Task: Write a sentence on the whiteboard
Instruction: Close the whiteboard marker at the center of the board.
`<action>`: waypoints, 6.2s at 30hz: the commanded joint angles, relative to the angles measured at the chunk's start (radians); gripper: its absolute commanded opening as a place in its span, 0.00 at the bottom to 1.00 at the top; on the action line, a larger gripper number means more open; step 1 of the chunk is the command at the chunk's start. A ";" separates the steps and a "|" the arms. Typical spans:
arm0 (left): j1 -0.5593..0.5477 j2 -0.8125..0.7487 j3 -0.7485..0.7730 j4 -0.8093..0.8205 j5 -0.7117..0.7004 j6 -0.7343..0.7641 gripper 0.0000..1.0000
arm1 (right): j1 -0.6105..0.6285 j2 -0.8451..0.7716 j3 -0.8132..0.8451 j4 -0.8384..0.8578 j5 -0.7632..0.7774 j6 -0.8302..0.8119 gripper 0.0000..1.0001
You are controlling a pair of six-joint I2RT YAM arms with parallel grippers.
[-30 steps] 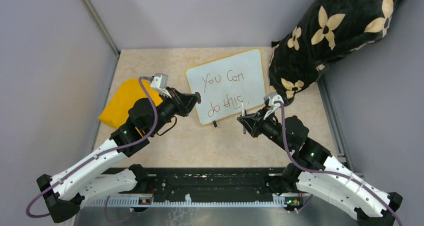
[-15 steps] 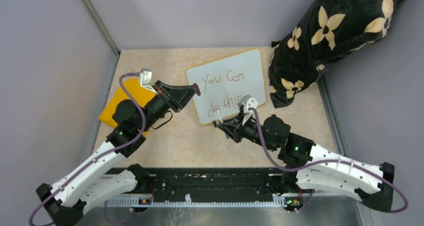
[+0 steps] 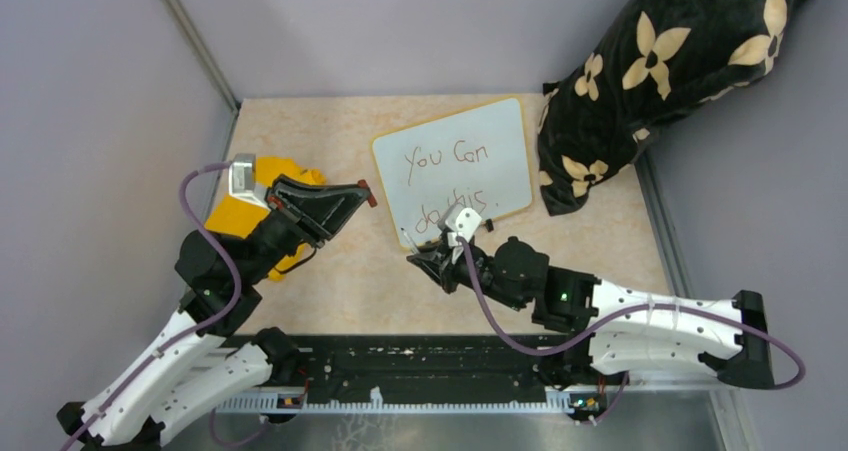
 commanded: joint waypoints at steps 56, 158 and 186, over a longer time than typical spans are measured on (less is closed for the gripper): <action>0.005 -0.010 -0.050 0.014 0.095 -0.038 0.00 | 0.018 0.054 0.107 0.115 -0.022 0.036 0.00; 0.005 -0.024 -0.057 0.020 0.134 0.003 0.00 | 0.019 0.059 0.146 0.094 -0.088 0.068 0.00; 0.005 -0.035 -0.067 0.001 0.095 0.013 0.00 | 0.018 0.045 0.144 0.101 -0.098 0.071 0.00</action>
